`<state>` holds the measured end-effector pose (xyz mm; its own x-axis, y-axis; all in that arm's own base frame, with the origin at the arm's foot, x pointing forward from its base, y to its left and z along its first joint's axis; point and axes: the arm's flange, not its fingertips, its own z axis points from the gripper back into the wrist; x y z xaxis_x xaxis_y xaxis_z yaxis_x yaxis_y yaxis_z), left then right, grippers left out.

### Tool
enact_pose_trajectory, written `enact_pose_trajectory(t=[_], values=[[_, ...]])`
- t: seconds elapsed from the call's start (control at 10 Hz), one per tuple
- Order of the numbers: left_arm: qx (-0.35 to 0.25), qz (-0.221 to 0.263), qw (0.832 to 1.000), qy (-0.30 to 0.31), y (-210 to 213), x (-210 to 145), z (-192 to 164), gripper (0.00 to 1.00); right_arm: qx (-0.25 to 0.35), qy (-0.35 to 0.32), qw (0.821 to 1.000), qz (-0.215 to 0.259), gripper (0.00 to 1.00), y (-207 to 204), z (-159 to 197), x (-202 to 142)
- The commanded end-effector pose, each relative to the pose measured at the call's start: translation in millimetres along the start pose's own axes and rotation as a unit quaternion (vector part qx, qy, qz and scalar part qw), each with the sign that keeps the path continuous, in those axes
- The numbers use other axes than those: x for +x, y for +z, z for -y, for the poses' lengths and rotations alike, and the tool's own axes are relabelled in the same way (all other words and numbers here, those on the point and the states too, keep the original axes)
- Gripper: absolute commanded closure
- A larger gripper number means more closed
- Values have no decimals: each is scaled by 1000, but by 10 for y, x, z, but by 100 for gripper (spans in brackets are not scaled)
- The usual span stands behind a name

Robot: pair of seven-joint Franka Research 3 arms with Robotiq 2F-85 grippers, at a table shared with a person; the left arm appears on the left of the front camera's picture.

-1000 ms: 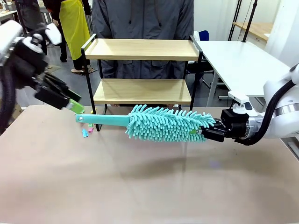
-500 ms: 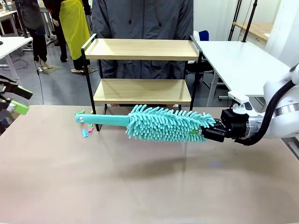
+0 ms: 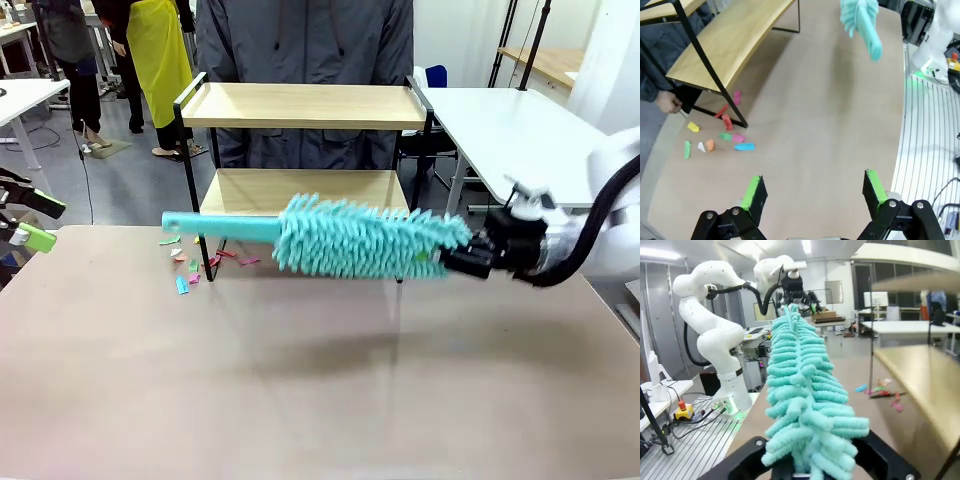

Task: Clean the shelf.
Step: Hand the Duster back to the human.

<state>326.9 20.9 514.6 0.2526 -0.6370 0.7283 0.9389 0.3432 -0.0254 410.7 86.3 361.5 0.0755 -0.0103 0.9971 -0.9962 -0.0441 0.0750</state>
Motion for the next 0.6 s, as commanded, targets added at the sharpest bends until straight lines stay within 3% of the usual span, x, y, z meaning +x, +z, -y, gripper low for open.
enact_pose_trajectory(t=[0.0, 0.3, 0.5], values=[[-3, 10, 1000, 2, -1, 28, 9, 0, -63, 30, 997, -32, 83, 128, -129, 899], [-3, 10, 1000, 2, -1, 28, 9, 0, -214, 80, 973, -33, 83, 509, -211, 1791], [-3, 10, 1000, 2, -1, 28, 9, 0, -353, 92, 931, 13, 83, 886, -237, 2121]])
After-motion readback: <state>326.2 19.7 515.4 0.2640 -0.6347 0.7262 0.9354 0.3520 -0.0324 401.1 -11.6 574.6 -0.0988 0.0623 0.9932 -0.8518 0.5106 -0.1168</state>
